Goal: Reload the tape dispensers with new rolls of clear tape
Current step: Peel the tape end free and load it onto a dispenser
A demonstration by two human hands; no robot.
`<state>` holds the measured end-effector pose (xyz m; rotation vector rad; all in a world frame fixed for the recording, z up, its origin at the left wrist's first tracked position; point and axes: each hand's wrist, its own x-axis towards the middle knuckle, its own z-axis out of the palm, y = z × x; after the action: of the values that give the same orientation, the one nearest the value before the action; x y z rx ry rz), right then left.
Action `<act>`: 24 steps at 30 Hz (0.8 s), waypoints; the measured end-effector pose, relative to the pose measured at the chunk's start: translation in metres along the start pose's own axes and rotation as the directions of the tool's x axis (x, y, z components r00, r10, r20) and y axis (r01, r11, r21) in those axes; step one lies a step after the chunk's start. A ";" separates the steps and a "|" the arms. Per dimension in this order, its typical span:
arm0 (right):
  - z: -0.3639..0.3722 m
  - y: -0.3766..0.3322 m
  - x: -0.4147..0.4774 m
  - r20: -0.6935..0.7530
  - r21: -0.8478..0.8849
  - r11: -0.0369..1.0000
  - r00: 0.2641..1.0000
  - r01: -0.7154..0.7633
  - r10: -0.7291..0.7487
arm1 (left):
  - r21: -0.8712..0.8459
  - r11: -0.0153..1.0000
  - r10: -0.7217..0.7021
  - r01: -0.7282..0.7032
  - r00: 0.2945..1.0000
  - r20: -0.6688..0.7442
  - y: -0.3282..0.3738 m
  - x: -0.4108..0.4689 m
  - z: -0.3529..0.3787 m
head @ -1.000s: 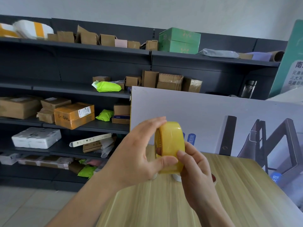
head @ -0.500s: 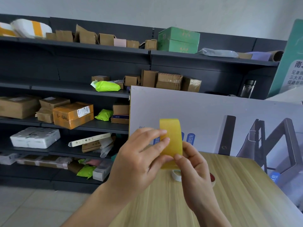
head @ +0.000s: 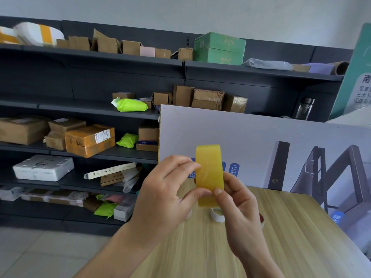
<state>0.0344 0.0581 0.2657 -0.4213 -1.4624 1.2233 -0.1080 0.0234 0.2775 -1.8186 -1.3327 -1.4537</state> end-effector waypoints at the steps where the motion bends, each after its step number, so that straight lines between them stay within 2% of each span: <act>1: 0.000 0.000 0.000 0.004 -0.007 1.000 1.000 0.002 -0.002 | -0.006 1.000 -0.008 0.008 1.000 0.002 0.000 0.000 0.001; 8: -0.002 -0.001 0.002 0.012 -0.020 1.000 1.000 0.017 -0.017 | -0.116 0.993 -0.033 0.034 0.999 0.005 0.001 -0.006 0.007; 17: -0.003 0.001 0.002 0.011 -0.023 1.000 1.000 0.018 -0.017 | -0.048 0.998 -0.028 0.031 0.998 0.060 0.003 -0.001 0.001; 24: 0.000 -0.001 0.001 0.008 -0.060 0.997 0.999 0.044 -0.043 | -0.069 0.996 -0.056 0.056 0.998 0.005 0.004 -0.003 0.001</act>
<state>0.0348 0.0586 0.2664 -0.4240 -1.5100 1.1494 -0.1041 0.0209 0.2755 -1.8414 -1.3607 -1.5440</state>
